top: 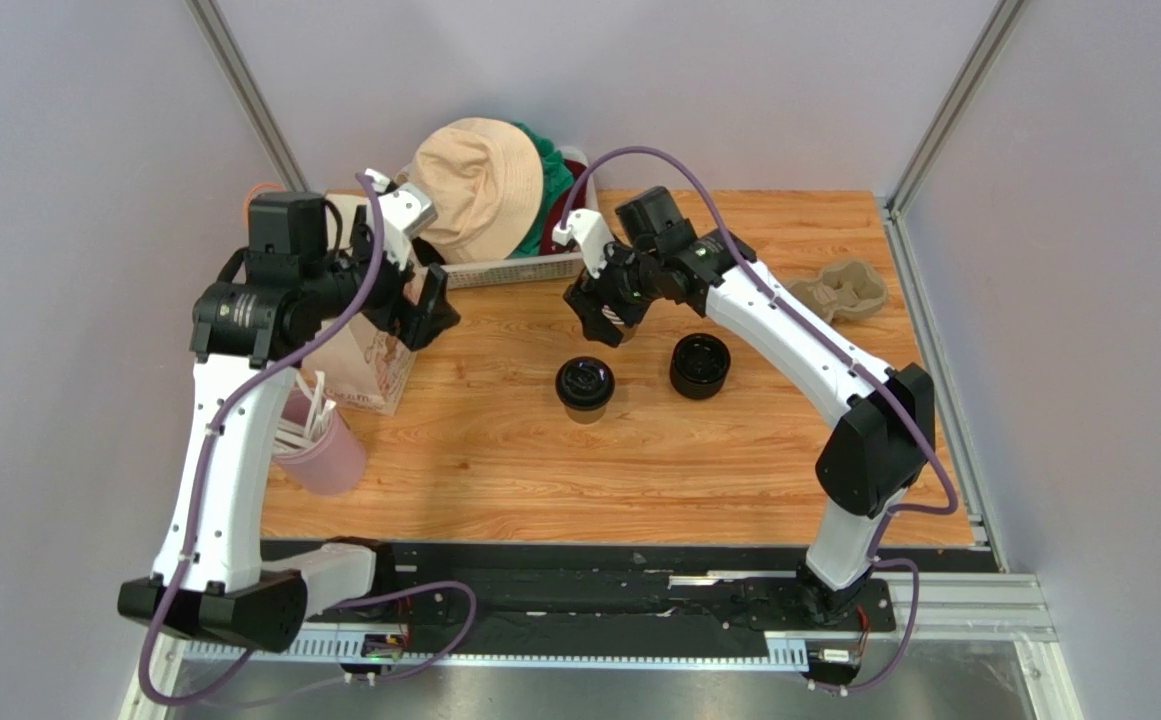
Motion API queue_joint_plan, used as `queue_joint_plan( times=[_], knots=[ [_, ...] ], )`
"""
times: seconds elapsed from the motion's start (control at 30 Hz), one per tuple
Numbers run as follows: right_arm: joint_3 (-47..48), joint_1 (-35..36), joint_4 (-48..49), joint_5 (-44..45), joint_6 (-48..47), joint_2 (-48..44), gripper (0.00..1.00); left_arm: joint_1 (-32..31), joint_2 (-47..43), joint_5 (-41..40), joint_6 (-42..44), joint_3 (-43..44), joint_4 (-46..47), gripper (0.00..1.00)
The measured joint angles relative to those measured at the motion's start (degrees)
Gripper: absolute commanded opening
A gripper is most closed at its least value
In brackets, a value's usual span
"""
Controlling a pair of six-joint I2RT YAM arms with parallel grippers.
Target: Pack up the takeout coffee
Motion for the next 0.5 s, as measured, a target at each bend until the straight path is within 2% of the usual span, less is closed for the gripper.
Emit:
queue_joint_plan(
  times=[0.1,0.3,0.5],
  knots=[
    [0.04,0.33,-0.92,0.0,-4.96,0.31,0.71,0.07,-2.62,-2.08,-0.09,-2.89,0.15,0.97],
    [-0.22,1.55,-2.51,0.59,-14.58,2.71,0.76,1.01,-3.21,-6.27,-0.72,-5.75,1.49,0.97],
    [-1.68,4.33,-3.67,1.86,-24.61,3.43,0.75,4.98,-4.46,-8.07,-2.97,-6.75,4.44,0.98]
  ],
)
